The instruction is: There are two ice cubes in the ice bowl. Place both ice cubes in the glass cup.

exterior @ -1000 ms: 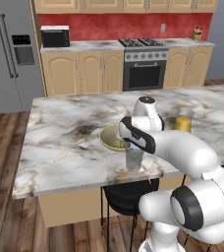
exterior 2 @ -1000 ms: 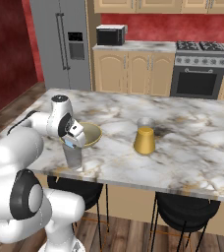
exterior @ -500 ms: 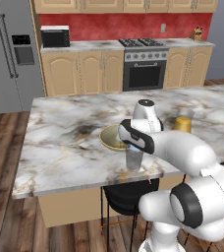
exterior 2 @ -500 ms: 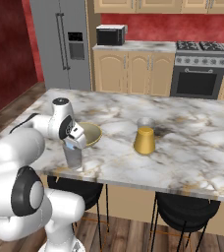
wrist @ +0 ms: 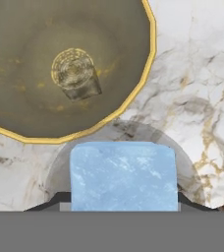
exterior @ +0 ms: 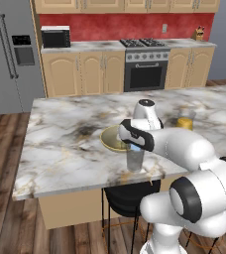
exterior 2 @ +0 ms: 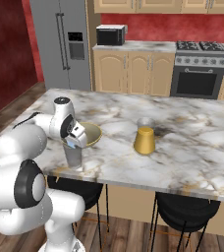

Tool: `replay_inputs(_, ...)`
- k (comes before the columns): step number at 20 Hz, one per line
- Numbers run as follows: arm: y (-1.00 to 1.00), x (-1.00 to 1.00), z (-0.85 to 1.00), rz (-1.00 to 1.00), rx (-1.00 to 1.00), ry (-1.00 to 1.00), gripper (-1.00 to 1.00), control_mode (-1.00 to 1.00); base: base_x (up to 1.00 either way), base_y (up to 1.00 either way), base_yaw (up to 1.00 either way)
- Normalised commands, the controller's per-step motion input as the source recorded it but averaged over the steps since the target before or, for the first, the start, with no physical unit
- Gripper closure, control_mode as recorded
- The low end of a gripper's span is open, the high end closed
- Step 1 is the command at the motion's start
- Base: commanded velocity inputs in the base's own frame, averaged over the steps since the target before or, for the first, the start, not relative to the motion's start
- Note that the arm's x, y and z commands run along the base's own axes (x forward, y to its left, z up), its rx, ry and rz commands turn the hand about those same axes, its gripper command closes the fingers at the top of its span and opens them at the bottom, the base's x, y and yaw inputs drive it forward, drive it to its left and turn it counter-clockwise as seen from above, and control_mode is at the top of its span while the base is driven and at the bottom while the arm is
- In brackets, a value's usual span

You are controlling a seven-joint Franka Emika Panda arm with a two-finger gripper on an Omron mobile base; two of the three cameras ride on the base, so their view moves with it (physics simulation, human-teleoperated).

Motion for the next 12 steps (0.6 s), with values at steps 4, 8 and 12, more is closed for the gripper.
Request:
replay_inputs(4,0.00,0.06,-0.02,0.00,0.00,0.00,1.00,-1.00,0.00,0.00,0.00)
replay_inputs(8,0.00,0.00,-0.02,0.00,0.00,0.00,-1.00,-1.00,0.00,0.00,0.00)
replay_inputs(12,0.00,-0.02,0.06,0.00,0.00,0.00,-1.00,-1.00,0.00,0.00,0.00)
